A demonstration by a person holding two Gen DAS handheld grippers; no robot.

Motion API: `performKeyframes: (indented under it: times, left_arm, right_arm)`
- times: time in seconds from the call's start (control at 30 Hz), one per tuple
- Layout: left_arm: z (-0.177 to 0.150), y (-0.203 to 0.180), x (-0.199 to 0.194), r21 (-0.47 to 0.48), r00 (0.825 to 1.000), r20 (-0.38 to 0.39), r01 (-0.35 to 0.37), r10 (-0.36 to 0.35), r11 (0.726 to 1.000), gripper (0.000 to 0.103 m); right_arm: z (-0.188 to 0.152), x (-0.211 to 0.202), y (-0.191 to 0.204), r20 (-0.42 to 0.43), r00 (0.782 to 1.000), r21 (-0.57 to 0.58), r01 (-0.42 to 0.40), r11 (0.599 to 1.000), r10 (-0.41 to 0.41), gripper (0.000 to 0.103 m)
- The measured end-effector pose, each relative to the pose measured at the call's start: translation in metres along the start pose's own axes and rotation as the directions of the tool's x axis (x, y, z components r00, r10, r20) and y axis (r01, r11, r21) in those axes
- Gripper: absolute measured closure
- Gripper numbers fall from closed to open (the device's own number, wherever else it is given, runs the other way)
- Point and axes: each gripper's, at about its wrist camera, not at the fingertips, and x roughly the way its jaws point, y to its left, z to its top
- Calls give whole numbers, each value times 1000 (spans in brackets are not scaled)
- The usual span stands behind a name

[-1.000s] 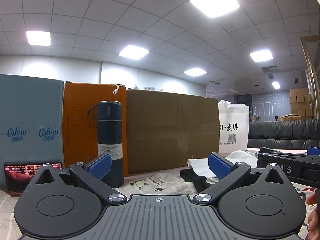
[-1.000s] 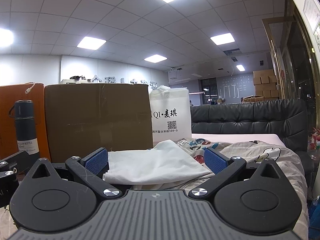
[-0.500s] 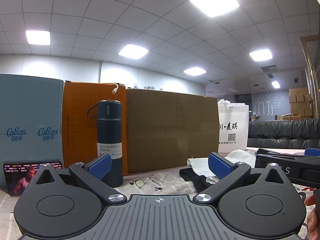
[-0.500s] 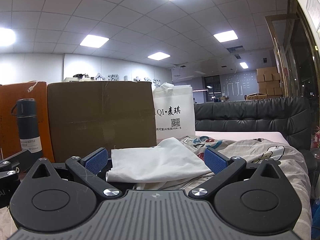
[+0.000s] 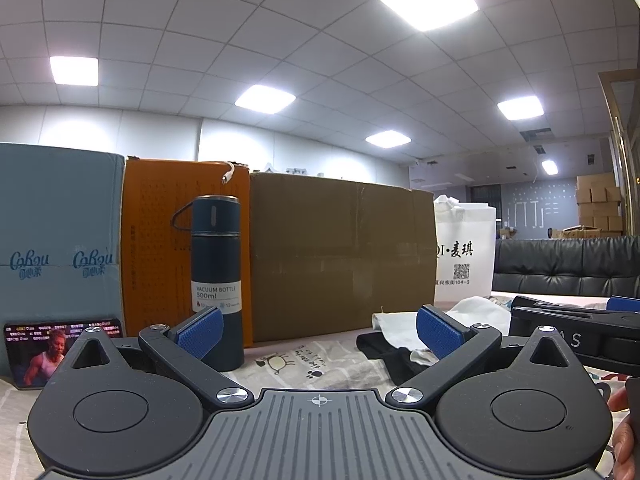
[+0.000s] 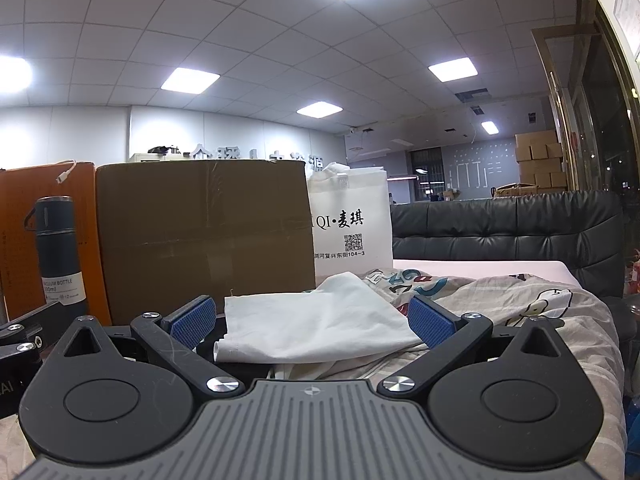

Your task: Fold clothes

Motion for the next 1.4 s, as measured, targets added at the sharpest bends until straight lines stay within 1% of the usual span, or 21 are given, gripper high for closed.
performKeyframes:
  times: [1.4]
  left_arm:
    - [0, 1, 2, -2, 1000, -4, 9, -9, 1000, 0]
  right_arm:
    - [0, 2, -3, -7, 1000, 10, -4, 1000, 4, 0]
